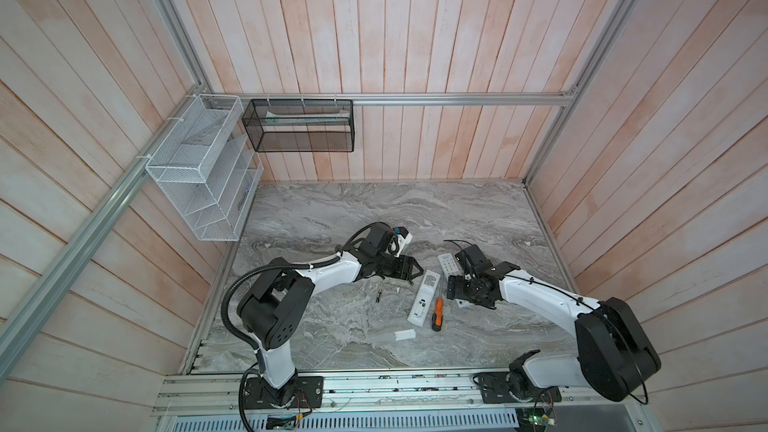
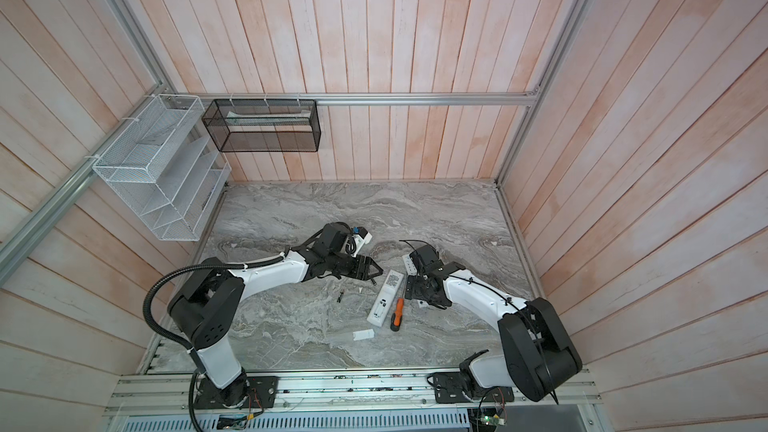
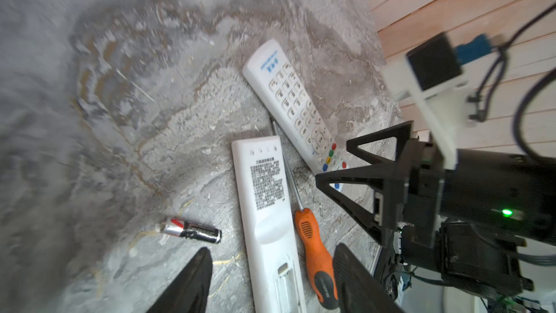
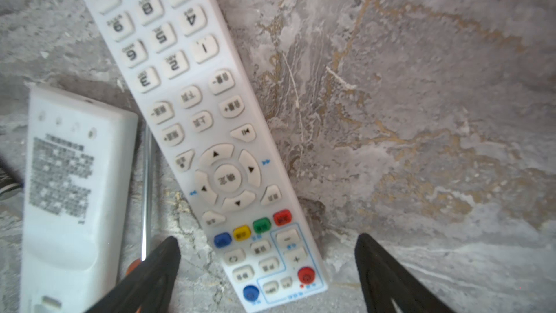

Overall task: Unload the batteries from the remote control
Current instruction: 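Grasp the white button remote with the right gripper while the left withdraws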

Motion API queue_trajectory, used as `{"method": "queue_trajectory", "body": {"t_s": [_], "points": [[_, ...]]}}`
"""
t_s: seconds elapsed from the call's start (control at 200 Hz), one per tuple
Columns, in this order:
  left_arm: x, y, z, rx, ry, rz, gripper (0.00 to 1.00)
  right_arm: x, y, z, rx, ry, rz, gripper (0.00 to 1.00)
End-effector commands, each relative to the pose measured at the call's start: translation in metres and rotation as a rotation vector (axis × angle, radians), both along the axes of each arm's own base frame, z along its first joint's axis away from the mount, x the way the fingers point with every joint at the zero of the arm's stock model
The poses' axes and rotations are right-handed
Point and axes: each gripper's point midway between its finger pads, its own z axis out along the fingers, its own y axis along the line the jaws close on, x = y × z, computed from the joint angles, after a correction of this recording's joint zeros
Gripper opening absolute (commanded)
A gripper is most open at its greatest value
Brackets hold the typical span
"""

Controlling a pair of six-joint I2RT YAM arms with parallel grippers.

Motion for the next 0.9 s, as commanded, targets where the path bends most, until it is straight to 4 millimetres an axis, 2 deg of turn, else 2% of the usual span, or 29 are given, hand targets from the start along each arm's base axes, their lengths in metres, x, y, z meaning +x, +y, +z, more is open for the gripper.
{"method": "queue_trajectory", "body": {"t_s": [0.0, 0.09, 0.25, 0.45, 0.575, 0.725, 0.895], "points": [[0.004, 0.009, 0.024, 0.022, -0.081, -0.002, 0.66, 0.007, -0.005, -0.003, -0.044, 0.01, 0.017, 0.91], [0.001, 0.012, 0.042, -0.001, -0.105, -0.005, 0.67, 0.012, -0.005, -0.01, -0.031, 0.026, 0.021, 0.91], [-0.008, 0.02, 0.059, -0.051, -0.106, -0.009, 0.66, 0.017, -0.004, -0.019, -0.019, 0.042, 0.037, 0.85], [-0.018, 0.036, 0.062, -0.057, -0.108, -0.006, 0.67, 0.017, 0.001, -0.019, 0.013, 0.033, 0.062, 0.58], [-0.021, 0.046, 0.057, -0.057, -0.099, 0.001, 0.67, 0.016, 0.001, -0.016, 0.022, 0.021, 0.071, 0.38], [-0.022, 0.057, 0.059, -0.091, -0.082, 0.023, 0.66, 0.017, 0.003, -0.004, 0.041, -0.003, 0.08, 0.32], [-0.026, 0.066, 0.069, -0.114, -0.113, 0.024, 0.67, 0.027, 0.014, 0.031, 0.127, -0.078, 0.088, 0.28]]}}
